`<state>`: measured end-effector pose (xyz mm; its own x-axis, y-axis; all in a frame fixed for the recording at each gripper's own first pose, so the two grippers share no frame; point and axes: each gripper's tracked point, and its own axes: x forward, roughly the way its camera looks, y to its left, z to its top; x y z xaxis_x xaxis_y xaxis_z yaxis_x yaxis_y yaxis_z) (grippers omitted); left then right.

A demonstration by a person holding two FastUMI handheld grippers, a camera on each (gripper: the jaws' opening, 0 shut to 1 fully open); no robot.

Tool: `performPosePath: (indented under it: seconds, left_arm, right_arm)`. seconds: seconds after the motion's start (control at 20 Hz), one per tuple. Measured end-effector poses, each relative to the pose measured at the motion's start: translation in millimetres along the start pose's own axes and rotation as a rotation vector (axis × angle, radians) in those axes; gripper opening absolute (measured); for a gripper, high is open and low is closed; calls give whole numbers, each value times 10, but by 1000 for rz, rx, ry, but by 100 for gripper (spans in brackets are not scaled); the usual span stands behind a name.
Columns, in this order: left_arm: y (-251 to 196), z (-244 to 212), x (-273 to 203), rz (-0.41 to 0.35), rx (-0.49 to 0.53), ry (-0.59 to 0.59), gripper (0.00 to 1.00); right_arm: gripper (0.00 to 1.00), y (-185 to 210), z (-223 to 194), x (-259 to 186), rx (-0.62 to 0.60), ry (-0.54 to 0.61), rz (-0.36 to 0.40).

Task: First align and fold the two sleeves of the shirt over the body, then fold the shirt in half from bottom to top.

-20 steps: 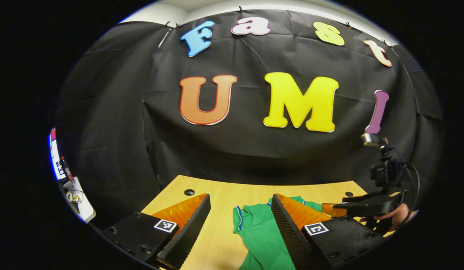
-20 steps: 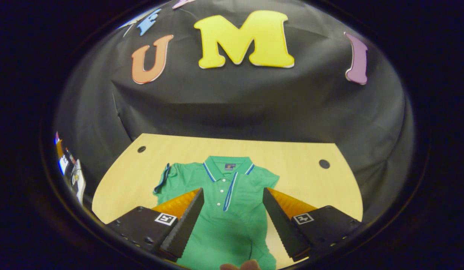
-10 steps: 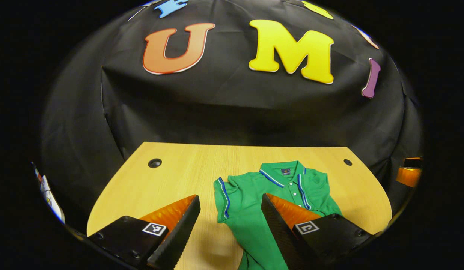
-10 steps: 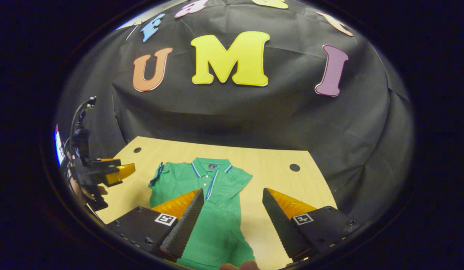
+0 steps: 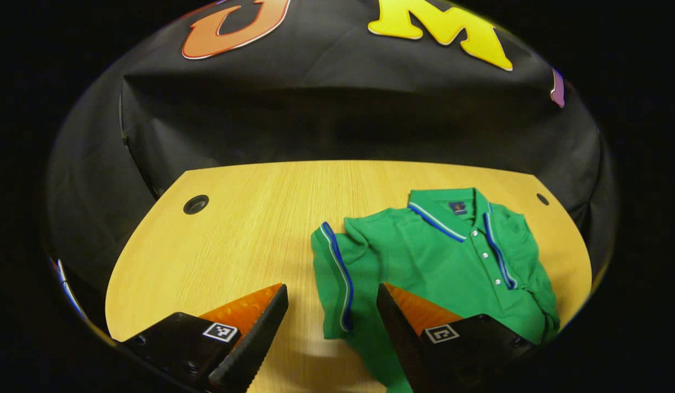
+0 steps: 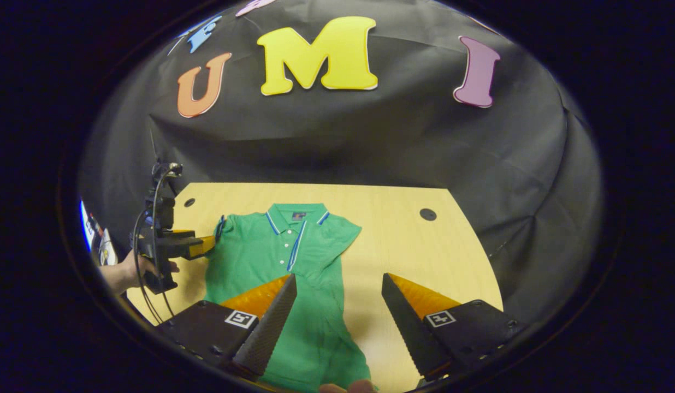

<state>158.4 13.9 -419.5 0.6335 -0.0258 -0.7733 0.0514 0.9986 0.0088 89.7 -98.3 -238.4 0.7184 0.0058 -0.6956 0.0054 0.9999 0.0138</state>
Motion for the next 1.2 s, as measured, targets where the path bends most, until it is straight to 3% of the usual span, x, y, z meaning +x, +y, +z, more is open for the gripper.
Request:
performPosePath:
  seconds: [0.1,0.25,0.3,0.35,0.4,0.5,0.65,1.05,1.2]
  left_arm:
    - [34,-86,141,5,26,33,100]
    - [3,-67,210,-26,25,41,97]
    - [24,-62,216,-29,28,40,83]
    - [1,-86,222,-47,25,52,74]
    - [-26,-105,232,-60,13,65,50]
    - [-25,-83,216,-74,-1,68,39]
    - [-61,-3,138,-111,-20,50,9]
    - [-257,554,-295,-122,0,-52,6]
    - [-617,678,-419,-137,22,-52,6]
  right_arm:
    - [92,0,-57,98,-2,25,3]
    - [96,33,-134,212,3,61,13]
    - [92,62,-171,239,6,73,20]
    - [96,88,-198,266,8,82,24]
    - [96,116,-228,293,7,88,28]
    - [96,143,-245,305,-2,91,27]
    - [96,165,-256,314,-18,88,28]
    - [96,206,-228,174,11,68,37]
    - [96,125,-203,25,20,42,23]
